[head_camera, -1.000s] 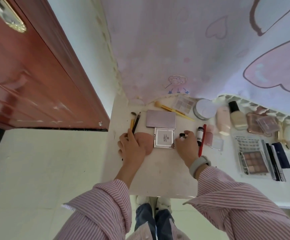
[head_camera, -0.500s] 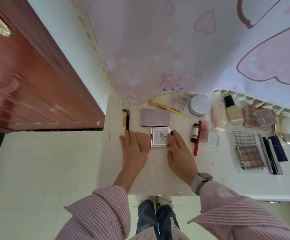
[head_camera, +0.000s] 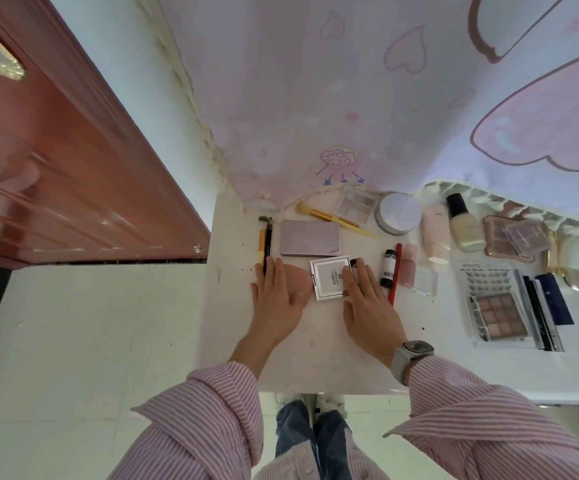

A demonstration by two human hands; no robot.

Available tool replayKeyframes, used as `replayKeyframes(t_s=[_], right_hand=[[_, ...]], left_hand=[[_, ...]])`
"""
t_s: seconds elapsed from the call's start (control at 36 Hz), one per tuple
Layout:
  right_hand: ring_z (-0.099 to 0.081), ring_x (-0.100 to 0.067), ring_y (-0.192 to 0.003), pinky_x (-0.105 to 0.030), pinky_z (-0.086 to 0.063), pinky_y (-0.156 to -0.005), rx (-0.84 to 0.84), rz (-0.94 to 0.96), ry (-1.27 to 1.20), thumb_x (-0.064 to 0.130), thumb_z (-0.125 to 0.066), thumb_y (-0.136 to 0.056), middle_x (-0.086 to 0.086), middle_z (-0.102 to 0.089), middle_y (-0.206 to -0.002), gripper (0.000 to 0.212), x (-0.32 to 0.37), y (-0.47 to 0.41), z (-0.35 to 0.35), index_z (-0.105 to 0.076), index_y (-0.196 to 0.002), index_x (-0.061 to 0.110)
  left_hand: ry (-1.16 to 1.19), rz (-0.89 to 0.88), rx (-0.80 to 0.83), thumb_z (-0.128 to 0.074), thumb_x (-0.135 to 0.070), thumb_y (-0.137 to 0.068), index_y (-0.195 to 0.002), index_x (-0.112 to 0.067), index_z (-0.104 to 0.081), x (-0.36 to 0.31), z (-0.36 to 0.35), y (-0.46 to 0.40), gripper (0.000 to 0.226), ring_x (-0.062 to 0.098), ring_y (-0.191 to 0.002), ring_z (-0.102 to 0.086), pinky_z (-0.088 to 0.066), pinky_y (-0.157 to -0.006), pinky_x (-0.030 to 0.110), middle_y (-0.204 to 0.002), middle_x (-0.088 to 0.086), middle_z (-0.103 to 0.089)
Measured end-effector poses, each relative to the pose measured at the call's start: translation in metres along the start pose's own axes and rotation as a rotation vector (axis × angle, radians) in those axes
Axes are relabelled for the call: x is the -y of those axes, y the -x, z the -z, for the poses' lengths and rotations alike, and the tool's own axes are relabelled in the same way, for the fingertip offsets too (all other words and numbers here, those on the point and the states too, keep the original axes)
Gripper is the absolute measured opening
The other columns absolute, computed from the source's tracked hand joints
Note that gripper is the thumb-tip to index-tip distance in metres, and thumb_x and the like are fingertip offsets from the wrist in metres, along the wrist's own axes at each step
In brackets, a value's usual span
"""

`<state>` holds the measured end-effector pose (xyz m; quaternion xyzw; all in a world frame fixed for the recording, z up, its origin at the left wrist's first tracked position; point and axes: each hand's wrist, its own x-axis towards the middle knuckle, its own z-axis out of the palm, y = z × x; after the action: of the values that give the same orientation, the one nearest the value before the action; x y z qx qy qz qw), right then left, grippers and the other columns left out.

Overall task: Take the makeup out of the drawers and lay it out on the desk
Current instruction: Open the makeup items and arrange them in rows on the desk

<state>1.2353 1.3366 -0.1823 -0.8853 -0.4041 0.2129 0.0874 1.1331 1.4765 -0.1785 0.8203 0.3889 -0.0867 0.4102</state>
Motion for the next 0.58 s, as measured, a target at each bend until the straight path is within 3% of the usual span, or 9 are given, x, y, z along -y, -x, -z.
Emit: replayKeyframes(t_s=[0.17, 0.25, 0.33, 0.42, 0.53, 0.58], right_hand=[[0.005, -0.022, -0.145, -0.039, -0.014, -0.118, -0.006, 0.011, -0.047, 0.014, -0.039, -0.095, -0.006, 0.002, -0.157, 0.061, 0.000, 0.005, 0.004, -0.010, -0.149, 0.013], [-0.018, -0.029, -0.142, -0.046, -0.023, -0.114, -0.113, 0.089, -0.023, 0.010, -0.050, -0.089, -0.013, -0.024, -0.152, 0.055, 0.004, 0.005, 0.005, -0.033, -0.142, 0.007], [-0.041, -0.033, -0.131, -0.053, -0.034, -0.107, -0.165, 0.232, 0.077, 0.014, -0.066, -0.078, -0.015, -0.047, -0.138, 0.055, 0.016, 0.000, 0.003, -0.048, -0.129, 0.006], [-0.041, -0.033, -0.131, -0.057, -0.024, -0.107, -0.147, 0.291, 0.174, 0.032, -0.072, -0.073, -0.013, -0.050, -0.135, 0.062, 0.035, -0.012, 0.000, -0.050, -0.126, 0.009], [-0.018, -0.033, -0.141, -0.055, 0.001, -0.111, -0.017, 0.325, 0.219, 0.047, -0.066, -0.075, -0.013, -0.033, -0.147, 0.077, 0.057, -0.028, -0.002, -0.037, -0.138, 0.013], [-0.015, -0.032, -0.142, -0.055, 0.005, -0.111, 0.015, 0.327, 0.260, 0.047, -0.063, -0.076, -0.013, -0.034, -0.146, 0.076, 0.063, -0.034, -0.003, -0.034, -0.138, 0.014]], left_hand=[[0.220, -0.045, -0.123, -0.044, -0.014, -0.096, -0.149, -0.016, -0.011, 0.010, 0.006, 0.006, 0.062, 0.012, -0.144, 0.006, -0.006, -0.112, 0.026, -0.158, -0.003, -0.002], [0.193, -0.043, -0.191, -0.042, -0.015, -0.097, -0.148, -0.016, -0.016, 0.016, 0.009, 0.011, 0.058, 0.015, -0.144, 0.002, -0.005, -0.116, 0.032, -0.157, -0.001, -0.007], [0.025, 0.007, -0.234, -0.041, -0.022, -0.098, -0.148, -0.016, -0.018, 0.027, 0.008, 0.018, 0.056, 0.020, -0.145, 0.001, -0.004, -0.117, 0.042, -0.157, 0.002, -0.008], [-0.117, 0.081, -0.232, -0.039, -0.032, -0.097, -0.149, -0.017, -0.013, 0.040, 0.006, 0.027, 0.059, 0.021, -0.145, 0.004, 0.002, -0.115, 0.045, -0.158, 0.002, -0.005], [-0.245, 0.090, -0.188, -0.034, -0.035, -0.099, -0.149, -0.017, -0.011, 0.057, 0.007, 0.035, 0.058, 0.020, -0.144, 0.007, 0.007, -0.114, 0.042, -0.158, 0.003, -0.001], [-0.248, 0.077, -0.155, -0.032, -0.032, -0.100, -0.148, -0.018, -0.014, 0.062, 0.010, 0.037, 0.054, 0.018, -0.144, 0.008, 0.009, -0.115, 0.039, -0.158, 0.001, 0.000]])
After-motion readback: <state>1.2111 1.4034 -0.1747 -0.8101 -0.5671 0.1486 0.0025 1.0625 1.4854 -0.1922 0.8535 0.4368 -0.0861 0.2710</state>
